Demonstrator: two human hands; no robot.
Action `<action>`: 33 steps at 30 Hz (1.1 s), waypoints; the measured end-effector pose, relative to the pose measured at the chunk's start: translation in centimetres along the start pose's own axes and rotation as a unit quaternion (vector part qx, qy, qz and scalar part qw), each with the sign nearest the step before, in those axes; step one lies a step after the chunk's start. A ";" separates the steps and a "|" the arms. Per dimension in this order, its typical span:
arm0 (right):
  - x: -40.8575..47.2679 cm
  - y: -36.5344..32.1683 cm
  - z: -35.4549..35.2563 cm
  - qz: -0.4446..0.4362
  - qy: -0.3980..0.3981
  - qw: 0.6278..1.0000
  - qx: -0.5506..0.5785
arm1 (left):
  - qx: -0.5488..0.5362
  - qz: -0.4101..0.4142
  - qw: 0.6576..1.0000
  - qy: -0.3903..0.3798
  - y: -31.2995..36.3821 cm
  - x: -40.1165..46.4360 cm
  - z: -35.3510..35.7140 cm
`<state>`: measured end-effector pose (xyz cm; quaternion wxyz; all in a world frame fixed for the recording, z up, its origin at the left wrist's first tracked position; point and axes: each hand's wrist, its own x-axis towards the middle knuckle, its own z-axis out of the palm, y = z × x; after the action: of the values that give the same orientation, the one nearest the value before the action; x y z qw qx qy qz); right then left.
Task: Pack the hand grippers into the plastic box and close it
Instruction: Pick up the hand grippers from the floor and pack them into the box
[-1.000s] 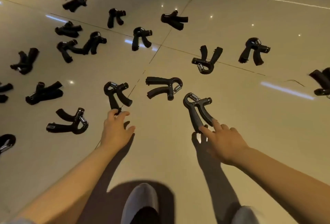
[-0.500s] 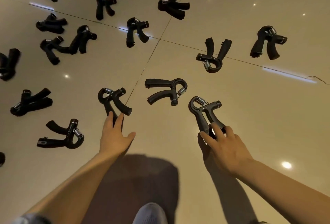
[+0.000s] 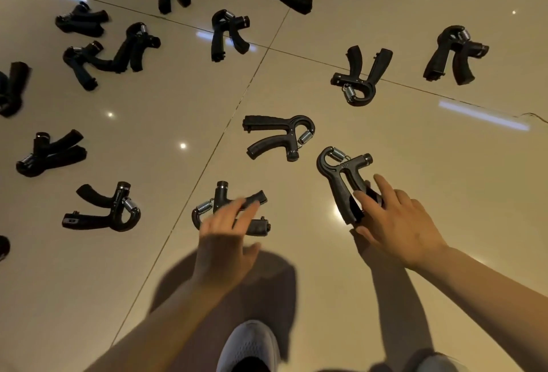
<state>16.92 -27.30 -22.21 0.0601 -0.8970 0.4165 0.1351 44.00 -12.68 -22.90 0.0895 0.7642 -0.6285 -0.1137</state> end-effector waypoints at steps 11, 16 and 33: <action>1.1 -2.3 0.6 0.072 -0.015 0.996 -0.046 | 0.062 0.005 0.982 -0.179 1.3 2.7 -1.1; -2.3 -1.5 0.5 0.103 -0.044 0.994 -0.001 | 0.102 0.034 0.972 -0.210 3.9 0.0 -1.5; -25.6 3.4 -14.9 0.061 0.066 0.996 0.007 | -0.260 0.050 0.961 0.081 22.8 -11.1 -14.4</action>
<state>1.41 -14.07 -0.46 0.0303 -0.8765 0.4743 0.0763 24.65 -6.34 -2.04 0.3412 0.6888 -0.6057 -0.2057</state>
